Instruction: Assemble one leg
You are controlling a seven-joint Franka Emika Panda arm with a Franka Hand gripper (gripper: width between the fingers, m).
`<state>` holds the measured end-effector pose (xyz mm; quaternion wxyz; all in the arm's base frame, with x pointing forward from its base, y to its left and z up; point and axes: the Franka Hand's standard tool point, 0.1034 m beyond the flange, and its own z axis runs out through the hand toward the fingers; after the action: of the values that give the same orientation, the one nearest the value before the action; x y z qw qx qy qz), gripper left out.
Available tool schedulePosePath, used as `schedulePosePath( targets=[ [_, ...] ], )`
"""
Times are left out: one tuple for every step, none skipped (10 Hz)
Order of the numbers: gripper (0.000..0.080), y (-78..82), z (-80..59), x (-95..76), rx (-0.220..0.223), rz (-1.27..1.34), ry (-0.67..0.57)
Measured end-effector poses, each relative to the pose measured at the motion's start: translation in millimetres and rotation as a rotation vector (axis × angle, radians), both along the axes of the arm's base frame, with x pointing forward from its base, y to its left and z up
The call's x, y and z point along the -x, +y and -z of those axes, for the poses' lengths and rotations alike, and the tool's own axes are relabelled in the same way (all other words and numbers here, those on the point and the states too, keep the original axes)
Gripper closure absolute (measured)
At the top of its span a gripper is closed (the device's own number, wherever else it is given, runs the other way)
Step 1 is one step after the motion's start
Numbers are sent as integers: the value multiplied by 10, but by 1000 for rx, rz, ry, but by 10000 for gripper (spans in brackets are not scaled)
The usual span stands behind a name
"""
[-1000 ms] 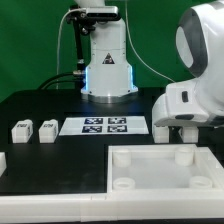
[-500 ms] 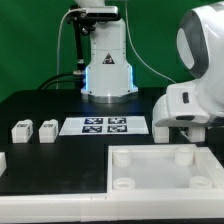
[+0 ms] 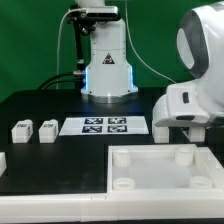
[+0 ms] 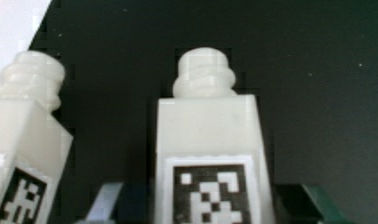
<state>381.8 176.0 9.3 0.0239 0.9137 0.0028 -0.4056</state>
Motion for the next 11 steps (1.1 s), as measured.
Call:
schedulePosePath(
  targets=[
    [509, 0, 0, 0, 0, 0, 0],
    [509, -25, -47, -42, -11, -12, 5],
    [509, -69, -197, -204, -27, -23, -12],
    [509, -101, -361, -353, -41, -54, -58],
    [509, -119, -556, -454, -52, -81, -109],
    [509, -158, -729, -550, -82, -107, -137],
    [509, -216, -930, -732, -106, -113, -218],
    [509, -279, -1117, -853, -123, -114, -325],
    [508, -321, -1204, -896, -129, -109, -434],
    [508, -311, -1174, -885, -135, -111, -514],
    [508, -297, -1151, -919, -146, -110, -615]
  ],
)
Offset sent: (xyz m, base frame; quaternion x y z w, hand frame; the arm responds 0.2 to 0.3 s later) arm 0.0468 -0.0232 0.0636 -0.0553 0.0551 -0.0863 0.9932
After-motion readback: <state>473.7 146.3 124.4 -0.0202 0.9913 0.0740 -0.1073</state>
